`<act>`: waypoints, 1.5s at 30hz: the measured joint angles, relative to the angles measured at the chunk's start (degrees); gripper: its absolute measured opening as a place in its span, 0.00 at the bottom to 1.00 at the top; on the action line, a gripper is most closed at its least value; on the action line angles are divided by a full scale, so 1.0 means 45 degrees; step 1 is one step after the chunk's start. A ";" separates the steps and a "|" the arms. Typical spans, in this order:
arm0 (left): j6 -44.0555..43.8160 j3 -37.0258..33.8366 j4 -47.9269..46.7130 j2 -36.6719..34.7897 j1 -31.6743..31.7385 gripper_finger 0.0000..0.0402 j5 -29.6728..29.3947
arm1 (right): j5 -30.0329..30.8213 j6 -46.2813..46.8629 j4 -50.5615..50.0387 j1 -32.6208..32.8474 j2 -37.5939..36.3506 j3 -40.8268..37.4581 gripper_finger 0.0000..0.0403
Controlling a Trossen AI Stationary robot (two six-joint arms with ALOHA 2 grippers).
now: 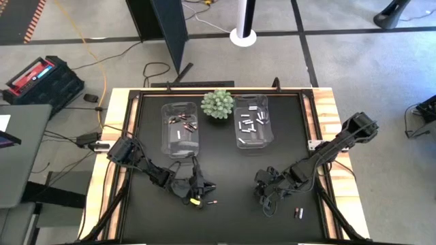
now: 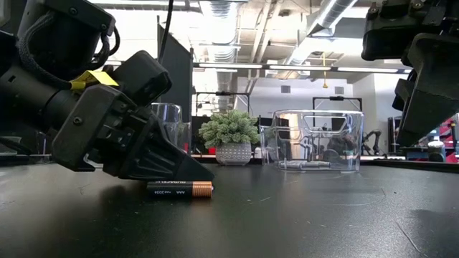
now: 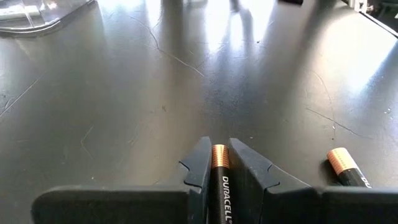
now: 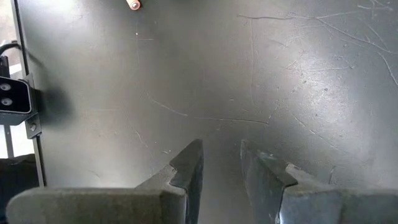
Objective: Sort batteries
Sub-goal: Put the black-brown battery into the left transparent bin
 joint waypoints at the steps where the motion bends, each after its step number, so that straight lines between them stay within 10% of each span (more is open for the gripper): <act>1: 0.0022 -0.0014 0.0154 0.0005 0.0004 0.10 0.0000 | 0.0000 -0.0001 0.0000 0.0000 0.0000 0.0000 0.31; 16: 0.1742 -0.0029 -0.1552 -0.4210 0.0694 0.10 -0.0068 | 0.0005 0.0000 0.0002 -0.0155 -0.0003 0.0005 0.31; 31: 0.1062 0.0005 -1.3023 -1.3672 0.5884 0.10 0.0088 | 0.0010 0.0019 0.0112 -0.1365 0.0000 0.0005 0.31; 37: 0.0214 0.0005 -1.6794 -1.3710 0.9177 0.10 0.3135 | 0.0010 0.0017 0.0112 -0.2024 0.0000 0.0005 0.31; 45: 0.1602 0.0005 -1.6786 -1.1252 1.1601 0.10 0.5917 | 0.0015 0.0039 0.0112 -0.2918 0.0000 0.0005 0.31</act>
